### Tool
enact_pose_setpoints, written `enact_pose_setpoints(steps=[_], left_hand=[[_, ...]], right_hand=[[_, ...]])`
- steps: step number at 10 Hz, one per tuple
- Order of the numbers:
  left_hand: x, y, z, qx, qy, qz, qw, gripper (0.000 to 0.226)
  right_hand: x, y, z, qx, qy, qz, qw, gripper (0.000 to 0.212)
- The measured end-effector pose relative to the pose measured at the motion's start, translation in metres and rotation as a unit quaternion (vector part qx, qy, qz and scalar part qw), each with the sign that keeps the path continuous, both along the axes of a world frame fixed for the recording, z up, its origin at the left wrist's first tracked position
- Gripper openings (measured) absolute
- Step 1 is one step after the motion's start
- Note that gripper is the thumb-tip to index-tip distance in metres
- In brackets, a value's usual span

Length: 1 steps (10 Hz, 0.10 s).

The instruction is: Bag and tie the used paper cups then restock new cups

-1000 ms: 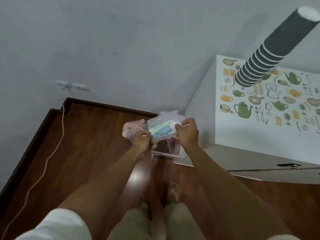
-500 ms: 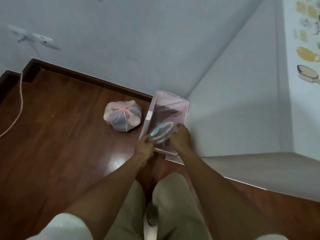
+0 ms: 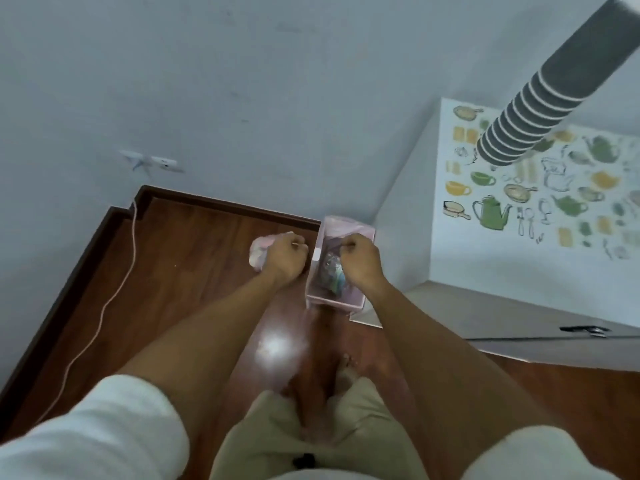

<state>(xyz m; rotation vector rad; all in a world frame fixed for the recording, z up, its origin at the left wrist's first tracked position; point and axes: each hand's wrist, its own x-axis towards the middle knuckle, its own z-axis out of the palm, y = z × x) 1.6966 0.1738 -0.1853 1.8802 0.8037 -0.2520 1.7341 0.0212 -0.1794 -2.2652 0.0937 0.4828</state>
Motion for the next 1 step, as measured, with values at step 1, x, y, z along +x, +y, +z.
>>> enact_pose_setpoints(steps=[1], left_hand=[[0.0,0.0081,0.069,0.069,-0.027,-0.055,0.996,0.025]], right_hand=[[-0.0096,0.0067,0.06,0.028,-0.011,-0.025,0.999,0.028]])
